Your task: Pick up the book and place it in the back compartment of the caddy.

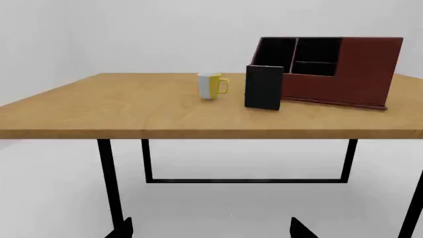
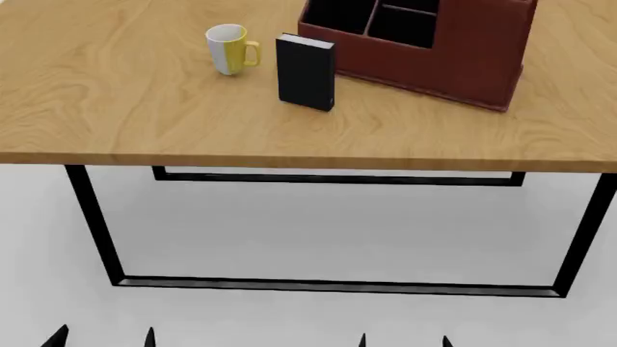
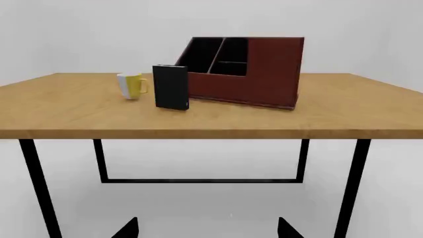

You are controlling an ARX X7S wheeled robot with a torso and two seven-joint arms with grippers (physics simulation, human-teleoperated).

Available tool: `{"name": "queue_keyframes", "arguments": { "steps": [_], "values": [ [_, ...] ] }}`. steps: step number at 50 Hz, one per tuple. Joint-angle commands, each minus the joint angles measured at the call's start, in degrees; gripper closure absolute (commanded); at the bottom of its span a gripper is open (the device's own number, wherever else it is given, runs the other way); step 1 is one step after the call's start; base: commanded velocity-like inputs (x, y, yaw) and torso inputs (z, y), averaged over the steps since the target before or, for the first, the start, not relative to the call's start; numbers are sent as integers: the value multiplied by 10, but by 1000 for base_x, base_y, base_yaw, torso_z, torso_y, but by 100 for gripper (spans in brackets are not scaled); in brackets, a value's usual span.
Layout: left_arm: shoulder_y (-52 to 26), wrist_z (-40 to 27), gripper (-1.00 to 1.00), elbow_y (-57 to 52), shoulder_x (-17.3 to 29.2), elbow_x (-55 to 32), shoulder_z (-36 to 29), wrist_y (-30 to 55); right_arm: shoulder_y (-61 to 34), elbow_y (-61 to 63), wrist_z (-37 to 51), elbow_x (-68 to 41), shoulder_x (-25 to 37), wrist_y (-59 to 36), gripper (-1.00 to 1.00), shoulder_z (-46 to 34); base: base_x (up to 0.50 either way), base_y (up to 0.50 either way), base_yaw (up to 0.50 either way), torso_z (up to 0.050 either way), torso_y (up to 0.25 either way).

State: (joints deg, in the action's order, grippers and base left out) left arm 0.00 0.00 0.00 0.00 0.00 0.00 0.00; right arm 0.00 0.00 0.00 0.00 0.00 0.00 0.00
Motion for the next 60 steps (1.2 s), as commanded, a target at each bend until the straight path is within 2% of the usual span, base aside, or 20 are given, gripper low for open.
{"name": "queue_keyframes", "arguments": {
  "steps": [1,12,14,15,28,57,59,60],
  "values": [
    [0,0,-100,0,6,-6,0,0,2,10,27,-21,22,-7,-100,-26,0,0,0,0,0],
    [-3,-19,-100,5,28,-10,-43,-22,-1,-4,34,-43,34,4,-100,-36,0,0,0,0,0],
    [2,1,-100,-6,30,-45,-42,-36,0,0,37,-45,36,3,-100,-38,0,0,0,0,0],
    [1,-8,-100,-12,32,-36,-44,-15,0,1,38,-46,37,2,-100,-38,0,0,0,50,0],
    [-7,-33,-100,-9,43,-31,-55,-21,-3,1,46,-54,45,5,-100,-51,0,0,0,50,0],
    [-7,-47,-100,-27,69,-43,-78,-20,-5,25,68,-67,64,-5,-100,-76,0,0,0,50,0],
    [-9,-53,-100,-38,73,-34,-84,17,-6,35,71,-70,68,-10,-100,-72,0,0,0,50,0],
    [-6,-45,-100,-38,68,-60,-75,-8,-7,48,75,-71,71,-17,-100,-69,0,0,0,0,0]
  ]
}}
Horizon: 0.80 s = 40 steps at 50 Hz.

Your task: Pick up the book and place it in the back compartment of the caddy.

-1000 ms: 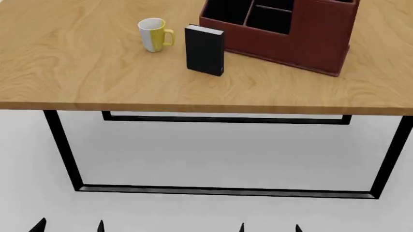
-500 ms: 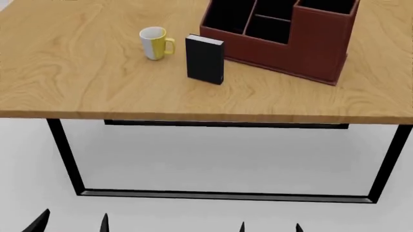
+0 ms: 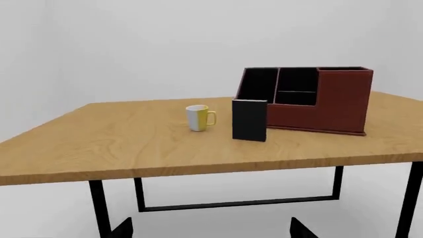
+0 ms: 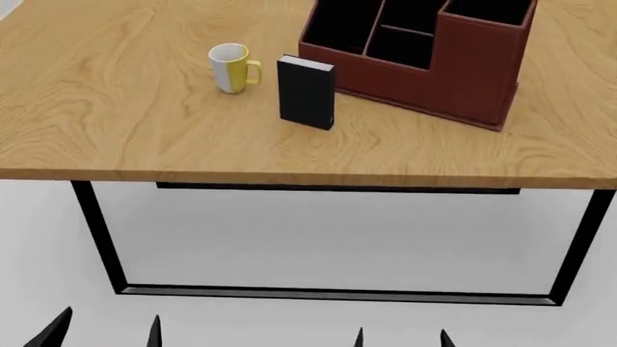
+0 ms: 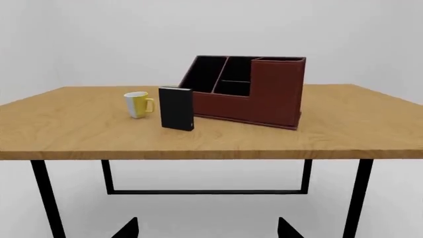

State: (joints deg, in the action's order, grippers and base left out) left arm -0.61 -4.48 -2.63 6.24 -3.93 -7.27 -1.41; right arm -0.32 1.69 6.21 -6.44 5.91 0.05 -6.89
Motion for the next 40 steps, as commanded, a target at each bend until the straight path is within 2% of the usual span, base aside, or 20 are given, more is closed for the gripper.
{"name": "queue_keyframes", "arguments": {
  "steps": [1,7,19,33,36,38,40],
  "values": [
    [-1,0,-100,-21,7,-27,-1,24,-4,42,16,-7,15,-23,-100,3,0,0,0,0,0],
    [-8,6,-100,-54,18,-47,-2,76,-4,103,30,-15,34,-52,-100,23,0,0,0,0,0],
    [-13,4,-100,-93,35,-61,4,94,-31,204,50,-27,73,-123,-100,56,0,0,0,0,0],
    [-65,6,-100,-144,59,-70,1,154,-85,311,64,-50,120,-216,-100,101,0,0,0,0,0],
    [-82,3,-100,-166,57,-108,15,213,-104,337,67,-56,134,-244,-100,113,0,0,0,0,0],
    [-89,6,-100,-169,71,-86,-1,213,-117,355,70,-65,141,-263,-100,125,0,0,0,0,0],
    [-97,3,-100,-179,67,-106,12,234,-130,374,74,-72,149,-283,-100,137,0,0,0,0,0]
  ]
}}
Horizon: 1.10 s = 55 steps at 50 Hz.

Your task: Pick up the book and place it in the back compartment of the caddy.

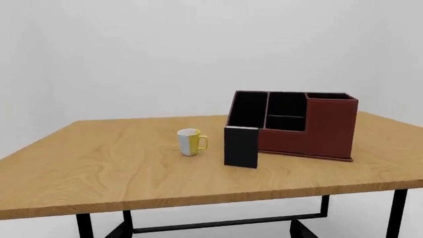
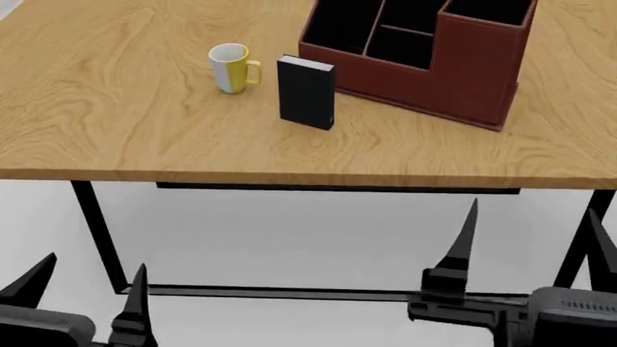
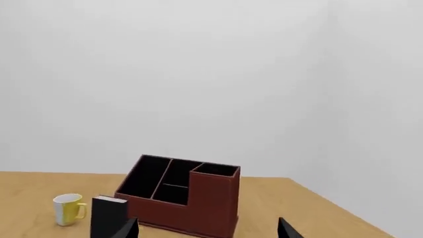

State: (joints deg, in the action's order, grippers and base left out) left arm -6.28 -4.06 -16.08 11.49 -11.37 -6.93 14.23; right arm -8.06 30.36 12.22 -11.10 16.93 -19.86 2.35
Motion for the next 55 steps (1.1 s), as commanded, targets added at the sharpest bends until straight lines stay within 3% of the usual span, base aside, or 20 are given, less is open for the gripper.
{"name": "queue_keyframes", "arguments": {
  "steps": [1,9,38,55],
  "values": [
    [-42,-1,-100,-46,16,-32,9,80,-59,95,14,-29,43,-94,-100,48,0,0,0,0,0],
    [-66,5,-100,-62,41,-7,-9,78,-108,147,23,-52,69,-158,-100,75,0,0,0,0,0],
    [-149,8,-100,-128,69,-122,41,234,-362,272,55,-189,165,-423,-100,161,0,0,0,0,0],
    [-193,-5,-100,-143,79,-149,59,283,-442,283,79,-241,184,-480,-100,165,0,0,0,0,0]
  ]
}}
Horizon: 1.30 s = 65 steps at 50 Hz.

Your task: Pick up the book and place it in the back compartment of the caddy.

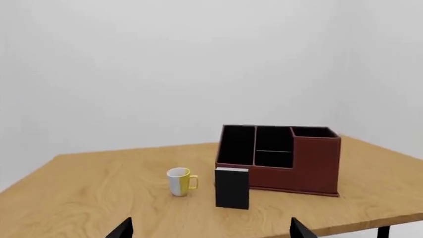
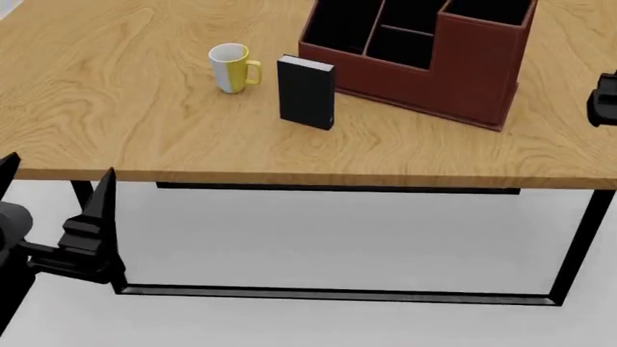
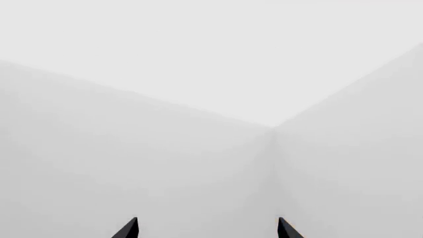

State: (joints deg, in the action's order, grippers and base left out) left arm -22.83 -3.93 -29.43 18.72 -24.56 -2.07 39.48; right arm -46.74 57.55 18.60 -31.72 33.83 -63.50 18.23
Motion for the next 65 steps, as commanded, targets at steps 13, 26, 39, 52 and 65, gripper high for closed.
{"name": "queue_keyframes", "arguments": {
  "steps": [13,26,39,52,65],
  "values": [
    [-36,-9,-100,-7,10,-19,8,32,-69,8,32,-57,25,-46,-100,-1,0,0,0,0,0],
    [-29,-10,-100,-6,13,-22,10,28,-50,5,38,-66,29,-29,-100,2,0,-274,0,0,0],
    [-33,-12,-100,-7,18,-23,7,30,-42,3,43,-74,36,-16,-100,2,0,-354,0,0,0],
    [-30,-10,-100,-4,22,-24,3,27,-38,3,53,-87,37,-5,-100,1,0,-93,0,0,0],
    [-32,-12,-100,-8,25,-31,7,29,-58,4,73,-113,44,-23,-100,-4,108,0,0,0,0]
  ]
}}
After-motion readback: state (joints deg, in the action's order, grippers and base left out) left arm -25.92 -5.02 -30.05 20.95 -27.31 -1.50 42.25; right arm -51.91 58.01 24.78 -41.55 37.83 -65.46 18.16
